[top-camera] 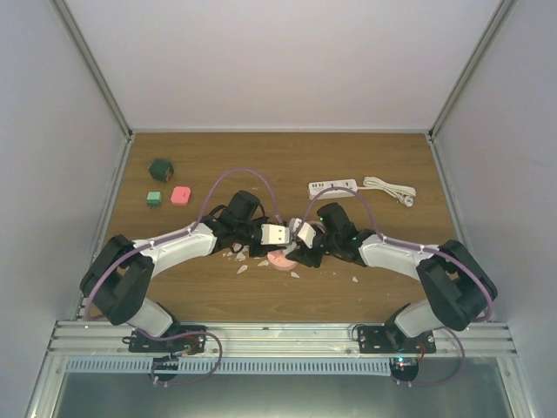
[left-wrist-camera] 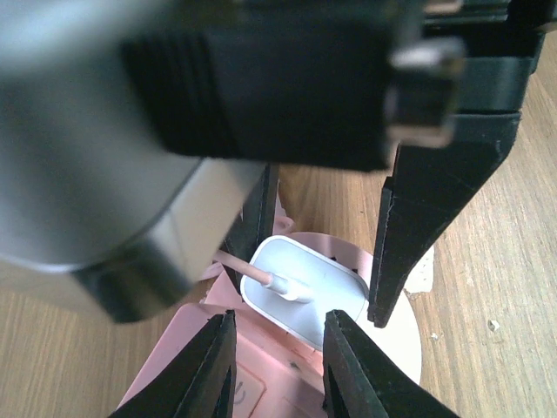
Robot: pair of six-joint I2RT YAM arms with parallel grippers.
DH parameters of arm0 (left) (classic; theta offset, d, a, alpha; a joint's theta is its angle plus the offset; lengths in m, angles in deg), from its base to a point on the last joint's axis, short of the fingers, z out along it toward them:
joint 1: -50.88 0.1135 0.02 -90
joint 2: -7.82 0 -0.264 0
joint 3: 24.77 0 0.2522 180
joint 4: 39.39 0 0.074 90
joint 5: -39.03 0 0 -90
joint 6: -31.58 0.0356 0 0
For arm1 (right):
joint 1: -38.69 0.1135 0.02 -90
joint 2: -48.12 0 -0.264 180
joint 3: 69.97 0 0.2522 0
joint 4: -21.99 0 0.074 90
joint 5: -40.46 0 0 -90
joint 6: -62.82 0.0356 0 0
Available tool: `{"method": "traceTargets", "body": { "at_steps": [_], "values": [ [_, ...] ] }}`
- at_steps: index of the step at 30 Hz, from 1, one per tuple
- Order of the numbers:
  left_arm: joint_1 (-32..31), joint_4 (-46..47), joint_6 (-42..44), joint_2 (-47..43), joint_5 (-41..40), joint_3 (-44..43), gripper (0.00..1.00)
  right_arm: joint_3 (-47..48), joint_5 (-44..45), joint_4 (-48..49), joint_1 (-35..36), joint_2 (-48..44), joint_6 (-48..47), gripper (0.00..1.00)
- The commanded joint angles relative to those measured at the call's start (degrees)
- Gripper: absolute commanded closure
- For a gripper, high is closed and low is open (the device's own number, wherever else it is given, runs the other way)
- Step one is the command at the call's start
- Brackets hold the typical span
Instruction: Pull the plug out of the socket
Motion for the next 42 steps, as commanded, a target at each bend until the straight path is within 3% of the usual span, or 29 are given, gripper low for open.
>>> {"method": "traceTargets", "body": {
  "at_steps": [1, 6, 18, 28, 35, 42],
  "values": [
    [-0.54, -5.74, 1.12, 3.33, -4.06, 2.48, 0.71, 3.25, -6.46, 6.65, -1.09, -2.02, 2.57, 0.75],
    [-0.55, -5.76, 1.25, 3.95, -4.21, 2.42, 0.71, 2.51, -8.15, 7.24, -3.98, -2.06, 3.61, 0.75],
    [-0.8, -6.49, 1.16, 5.32, -3.82, 1.49, 0.72, 3.65, -6.26, 4.98, -3.07, 0.1, 0.16, 0.76],
    [-0.89, -6.68, 1.08, 6.03, -3.77, 1.36, 0.72, 5.02, -12.82, 6.1, -4.79, 2.08, 8.55, 0.78],
    [-0.89, -6.96, 1.21, 5.85, -3.62, 1.52, 0.72, 1.76, -7.89, 8.24, -5.24, -1.7, 4.06, 0.78],
    [-0.89, -7.35, 1.04, 5.94, -3.22, 1.36, 0.72, -0.18, -10.76, 10.88, -5.85, -5.36, 4.85, 0.78]
  ]
}}
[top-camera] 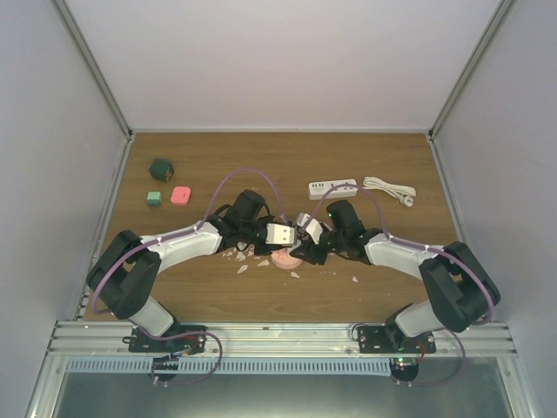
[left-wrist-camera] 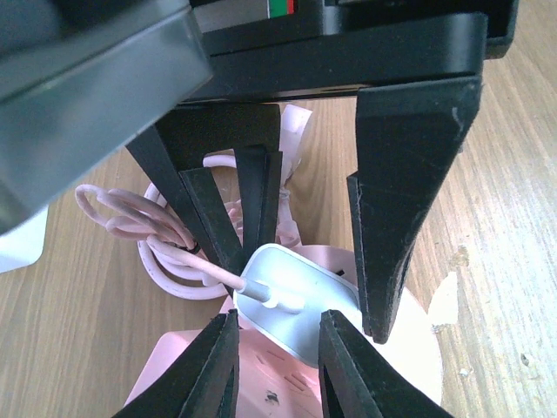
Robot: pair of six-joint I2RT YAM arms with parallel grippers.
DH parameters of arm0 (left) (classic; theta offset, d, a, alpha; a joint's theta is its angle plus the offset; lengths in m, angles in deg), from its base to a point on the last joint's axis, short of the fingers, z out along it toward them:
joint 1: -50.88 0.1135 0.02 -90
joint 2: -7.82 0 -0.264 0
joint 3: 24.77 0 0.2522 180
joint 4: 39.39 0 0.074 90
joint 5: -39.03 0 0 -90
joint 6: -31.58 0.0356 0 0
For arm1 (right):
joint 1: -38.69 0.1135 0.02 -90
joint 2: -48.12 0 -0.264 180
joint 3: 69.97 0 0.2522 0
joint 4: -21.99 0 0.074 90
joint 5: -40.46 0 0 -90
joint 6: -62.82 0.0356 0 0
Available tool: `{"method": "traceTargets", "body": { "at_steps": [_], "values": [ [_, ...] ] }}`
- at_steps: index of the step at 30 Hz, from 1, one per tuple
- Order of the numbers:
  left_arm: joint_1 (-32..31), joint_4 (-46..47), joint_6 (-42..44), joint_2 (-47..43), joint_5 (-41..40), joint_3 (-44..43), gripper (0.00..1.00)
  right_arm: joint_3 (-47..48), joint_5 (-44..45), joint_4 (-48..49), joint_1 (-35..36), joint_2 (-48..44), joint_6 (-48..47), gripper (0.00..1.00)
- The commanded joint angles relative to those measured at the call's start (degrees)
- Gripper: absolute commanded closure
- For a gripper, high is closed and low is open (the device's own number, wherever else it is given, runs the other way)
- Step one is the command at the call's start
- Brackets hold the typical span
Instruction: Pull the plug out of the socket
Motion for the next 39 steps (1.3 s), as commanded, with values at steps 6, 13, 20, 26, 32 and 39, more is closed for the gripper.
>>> {"method": "traceTargets", "body": {
  "at_steps": [6, 13, 20, 26, 32, 39],
  "values": [
    [-0.21, -11.13, -0.26, 3.08, -3.24, 2.27, 0.72, 1.41, -6.33, 8.86, -2.71, -1.57, 2.54, 0.79],
    [-0.01, -11.9, -1.0, 2.59, -1.57, 1.07, 0.71, 2.91, -4.35, 7.02, -2.72, 1.25, 1.77, 0.8],
    [1.59, -19.97, -0.1, -2.21, 4.99, -6.05, 0.56, 2.14, -8.25, 5.15, -2.67, 0.79, -5.01, 0.79],
    [5.49, -25.58, 3.05, -8.32, 9.67, -9.36, 0.32, 2.92, -11.22, 3.81, -1.63, 1.79, -11.48, 0.79],
    [13.48, -29.75, 10.33, -11.19, 14.98, -7.46, 0.07, 3.39, -11.73, 2.13, 2.16, 3.52, -18.82, 0.78],
    [14.28, -27.02, 12.19, -12.13, 15.8, -2.08, 0.01, 4.88, -12.01, 3.83, 4.08, 7.24, -23.45, 0.78]
  ]
}}
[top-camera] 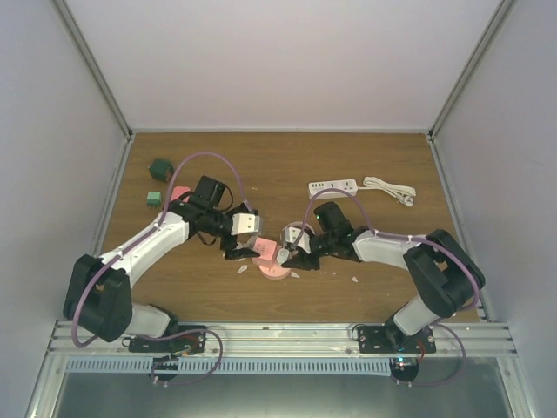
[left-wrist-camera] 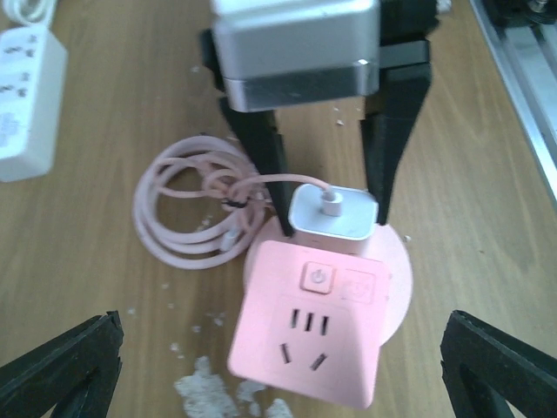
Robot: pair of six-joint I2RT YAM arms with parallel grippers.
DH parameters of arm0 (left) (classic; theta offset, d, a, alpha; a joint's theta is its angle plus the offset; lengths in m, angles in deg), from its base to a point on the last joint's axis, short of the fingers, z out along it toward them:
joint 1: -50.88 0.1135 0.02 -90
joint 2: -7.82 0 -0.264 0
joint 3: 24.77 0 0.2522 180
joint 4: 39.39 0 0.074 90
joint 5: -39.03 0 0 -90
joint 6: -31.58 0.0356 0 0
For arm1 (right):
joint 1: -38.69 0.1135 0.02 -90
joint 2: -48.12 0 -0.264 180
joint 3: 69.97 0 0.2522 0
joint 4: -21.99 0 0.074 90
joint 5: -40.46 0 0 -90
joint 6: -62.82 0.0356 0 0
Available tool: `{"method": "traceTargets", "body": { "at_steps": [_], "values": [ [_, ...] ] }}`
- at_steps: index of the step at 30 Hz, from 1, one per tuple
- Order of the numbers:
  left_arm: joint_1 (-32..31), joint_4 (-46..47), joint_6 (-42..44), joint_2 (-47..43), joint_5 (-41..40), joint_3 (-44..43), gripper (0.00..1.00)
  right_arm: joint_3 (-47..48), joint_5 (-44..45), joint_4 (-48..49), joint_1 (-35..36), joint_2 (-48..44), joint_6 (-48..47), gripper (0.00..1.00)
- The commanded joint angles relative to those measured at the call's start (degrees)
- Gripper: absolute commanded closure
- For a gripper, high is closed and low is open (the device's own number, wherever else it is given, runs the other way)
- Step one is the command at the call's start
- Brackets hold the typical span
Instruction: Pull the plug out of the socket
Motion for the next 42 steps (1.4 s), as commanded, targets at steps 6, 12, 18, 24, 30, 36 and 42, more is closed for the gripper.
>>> {"method": "traceTargets", "body": {
  "at_steps": [6, 12, 18, 24, 30, 36, 42],
  "values": [
    [-1.35, 8.99, -2.46, -0.32, 0.4, 7.21, 0.01, 2.73, -4.54, 4.77, 1.16, 3.34, -5.6, 0.78],
    [-3.62, 11.33, -2.94, 2.51, 0.49, 7.9, 0.01, 1.89, -4.58, 5.05, 1.17, 2.97, -5.92, 0.78],
    [-6.07, 11.46, -1.86, 6.2, -1.44, 6.69, 0.06, 1.75, -4.79, 5.15, 1.16, 2.81, -5.71, 0.78],
    [-7.52, 11.41, -1.04, 7.51, -4.16, 6.65, 0.19, 1.46, -5.19, 5.49, 1.16, 2.51, -5.32, 0.78],
    [-9.42, 13.13, -2.11, 6.71, -5.7, 7.85, 0.45, 1.86, -5.73, 6.33, 1.17, 2.77, -3.87, 0.78],
    [-11.06, 12.65, -1.39, 7.34, -9.27, 8.28, 0.58, 3.3, -8.04, 6.62, 1.17, 2.58, -0.91, 0.78],
    [-11.27, 11.88, -1.55, 7.81, -10.52, 8.37, 0.65, 4.52, -11.1, 7.09, 0.82, 2.71, 4.14, 0.79]
  ]
}}
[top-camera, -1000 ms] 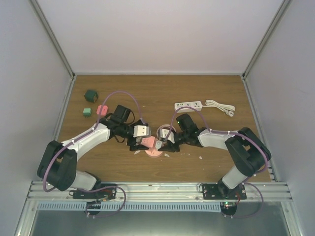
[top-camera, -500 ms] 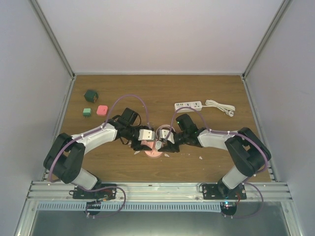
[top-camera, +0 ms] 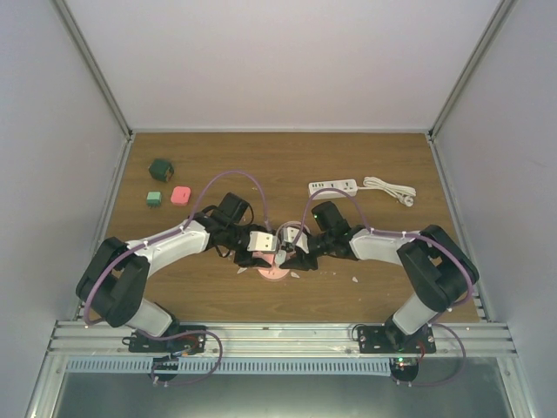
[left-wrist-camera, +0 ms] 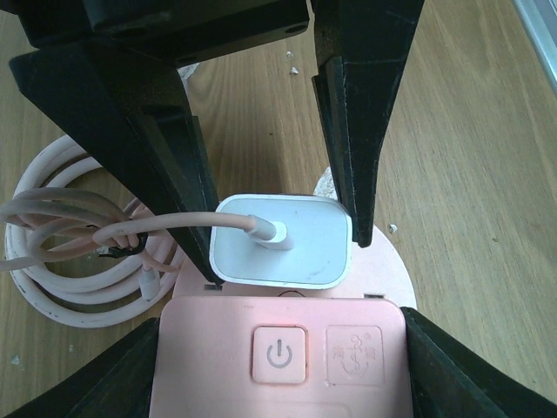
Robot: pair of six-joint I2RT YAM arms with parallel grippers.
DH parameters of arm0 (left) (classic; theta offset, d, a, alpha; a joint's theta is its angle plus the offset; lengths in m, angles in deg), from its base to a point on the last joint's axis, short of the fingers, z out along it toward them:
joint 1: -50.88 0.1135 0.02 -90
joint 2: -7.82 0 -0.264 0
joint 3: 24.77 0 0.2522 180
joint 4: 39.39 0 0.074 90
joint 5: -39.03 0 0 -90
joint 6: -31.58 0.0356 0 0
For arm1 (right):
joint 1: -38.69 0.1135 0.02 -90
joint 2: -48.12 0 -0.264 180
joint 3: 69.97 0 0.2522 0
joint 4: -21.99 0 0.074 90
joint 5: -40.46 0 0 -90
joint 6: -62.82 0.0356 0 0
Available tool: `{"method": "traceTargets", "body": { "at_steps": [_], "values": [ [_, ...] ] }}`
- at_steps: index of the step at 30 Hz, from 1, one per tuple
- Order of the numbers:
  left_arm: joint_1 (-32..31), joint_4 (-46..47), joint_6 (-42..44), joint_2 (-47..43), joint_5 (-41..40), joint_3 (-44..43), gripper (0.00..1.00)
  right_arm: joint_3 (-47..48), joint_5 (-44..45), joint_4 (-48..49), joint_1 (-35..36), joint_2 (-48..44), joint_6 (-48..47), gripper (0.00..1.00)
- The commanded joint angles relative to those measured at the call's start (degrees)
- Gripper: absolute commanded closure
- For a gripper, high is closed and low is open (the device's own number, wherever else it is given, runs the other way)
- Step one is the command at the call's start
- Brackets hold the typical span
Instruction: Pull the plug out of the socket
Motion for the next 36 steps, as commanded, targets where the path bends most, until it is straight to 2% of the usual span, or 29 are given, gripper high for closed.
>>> {"method": "traceTargets", "body": {
  "at_steps": [1, 5, 11, 19, 25, 29, 36],
  "values": [
    [-1.59, 0.61, 0.61, 1.29, -3.39, 1.25, 0.66, 2.85, -7.78, 6.02, 0.22, -0.8, 4.84, 0.79],
    [-1.73, -0.13, 0.62, 1.84, -4.21, 1.08, 0.67, 0.8, -6.44, 8.13, 0.22, -3.7, 3.56, 0.79],
    [-1.86, -0.47, 0.44, 2.36, -4.78, 0.83, 0.69, 0.48, -9.98, 9.39, -0.49, -4.52, 6.76, 0.79],
    [-1.9, -1.5, 0.62, 2.92, -6.02, 0.76, 0.71, -5.43, -8.74, 15.31, -1.46, -8.92, 5.18, 0.8],
    [-1.96, -1.46, 0.4, 3.0, -6.37, 0.4, 0.71, -4.62, -11.31, 16.66, -2.23, -7.05, 9.87, 0.8],
    [-2.2, -1.46, 0.14, 3.27, -6.68, 0.23, 0.71, -3.91, -8.94, 17.22, -1.46, -6.24, 10.99, 0.8],
    [-2.56, -1.27, -0.04, 3.66, -7.01, 0.37, 0.72, -2.64, -10.85, 19.12, -1.45, -5.3, 16.41, 0.8]
  ]
}}
